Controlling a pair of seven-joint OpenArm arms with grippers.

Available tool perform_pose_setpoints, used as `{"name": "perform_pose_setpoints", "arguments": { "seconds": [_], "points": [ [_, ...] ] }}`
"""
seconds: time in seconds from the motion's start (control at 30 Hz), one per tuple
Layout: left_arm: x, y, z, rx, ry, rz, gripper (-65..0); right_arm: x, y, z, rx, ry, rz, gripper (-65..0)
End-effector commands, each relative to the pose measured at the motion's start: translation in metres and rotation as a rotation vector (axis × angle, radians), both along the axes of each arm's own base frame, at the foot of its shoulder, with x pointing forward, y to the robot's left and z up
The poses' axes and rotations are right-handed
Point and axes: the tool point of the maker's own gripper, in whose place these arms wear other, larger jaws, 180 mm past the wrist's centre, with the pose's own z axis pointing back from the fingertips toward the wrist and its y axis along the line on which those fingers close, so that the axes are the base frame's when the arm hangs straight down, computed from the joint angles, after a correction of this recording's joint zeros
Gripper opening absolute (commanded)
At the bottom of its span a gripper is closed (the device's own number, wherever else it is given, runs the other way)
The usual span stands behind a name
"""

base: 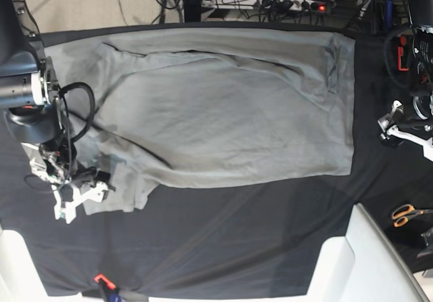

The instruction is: Fold the T-shirt properly

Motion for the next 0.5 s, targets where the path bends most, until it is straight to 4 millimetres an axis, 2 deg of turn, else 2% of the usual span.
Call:
{"name": "perform_pose_setpoints", "arguments": {
  "seconds": [0.0, 0.07, 0.13, 0.2, 0.33, 0.47],
  "points": [
    [0.012, 0.01, 0.018, 0.031, -0.046, -0.002, -17.1, 0.02, -0.009, 0.021, -0.009, -0.064, -0.013, -36.9],
    [0.012, 0.01, 0.018, 0.031, -0.046, -0.001, -17.1, 0.02, -0.01, 0.021, -0.012, -0.063, -0.017, -45.0],
    [0.012, 0.011, 0.019, 0.031, -0.048, 0.002, -17.1, 0.02, -0.011, 0.021, -0.013, -0.063, -0.017, -56.6],
    [0.019, 0.01, 0.023, 0.03, -0.065, -0.001, -17.1, 0.02, -0.011, 0.021, -0.013, -0.063, -0.017, -64.4],
    [0.042, 0.021, 0.033, 0.035, -0.096, 0.035, -16.6, 0.02, -0.011, 0.021, -0.013, -0.063, -0.017, -64.8],
    [0.067, 0.021, 0.023, 0.067, -0.064, 0.046, -16.9, 0.019, -0.006, 0.02, -0.006, -0.066, -0.011, -64.8]
  ]
}}
